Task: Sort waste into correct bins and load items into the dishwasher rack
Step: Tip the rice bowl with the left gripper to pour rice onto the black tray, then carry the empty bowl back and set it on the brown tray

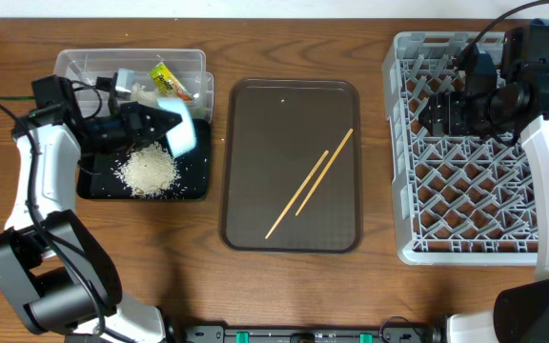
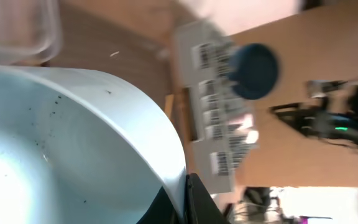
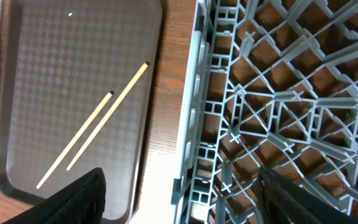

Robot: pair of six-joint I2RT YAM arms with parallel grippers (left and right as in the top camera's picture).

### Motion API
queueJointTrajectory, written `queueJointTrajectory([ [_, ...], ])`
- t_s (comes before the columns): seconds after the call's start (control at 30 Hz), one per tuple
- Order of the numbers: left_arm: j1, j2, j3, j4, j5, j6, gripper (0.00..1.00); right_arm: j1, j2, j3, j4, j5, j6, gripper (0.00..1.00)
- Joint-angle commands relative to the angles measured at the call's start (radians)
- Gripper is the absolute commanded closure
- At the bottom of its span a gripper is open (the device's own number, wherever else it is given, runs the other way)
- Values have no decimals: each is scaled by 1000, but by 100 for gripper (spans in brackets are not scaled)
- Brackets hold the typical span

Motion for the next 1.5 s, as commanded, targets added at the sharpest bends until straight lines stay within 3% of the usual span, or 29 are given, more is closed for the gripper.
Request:
queueJointTrajectory([
  [0.0, 47, 25, 11, -1, 185, 32, 94, 11, 6, -6, -1, -8, 11, 25],
  [0.27, 126, 31, 11, -12, 254, 13, 94, 11, 6, -6, -1, -8, 11, 25],
  [0.4, 145, 28, 11, -14, 255, -111, 94, 11, 6, -6, -1, -8, 11, 25],
  [0.5, 146, 27, 11, 11, 225, -18, 94, 11, 6, -6, -1, -8, 11, 25],
  [0.57, 153, 39, 11, 49, 170, -132, 94, 11, 6, -6, -1, -8, 11, 25],
  [0.67, 157, 50, 11, 51, 254, -226, 94, 11, 6, -6, -1, -8, 11, 25],
  [0.97, 100, 26, 11, 37, 248, -222, 94, 11, 6, -6, -1, -8, 11, 25],
  [1.07, 25, -2, 11, 34, 153, -223, 94, 11, 6, -6, -1, -8, 11, 25],
  [1.3, -256, -66, 11, 30, -283, -258, 94, 11, 6, -6, -1, -8, 11, 25],
  [1.47, -471, -64, 11, 59, -515, -258, 94, 11, 6, -6, -1, -8, 11, 24],
])
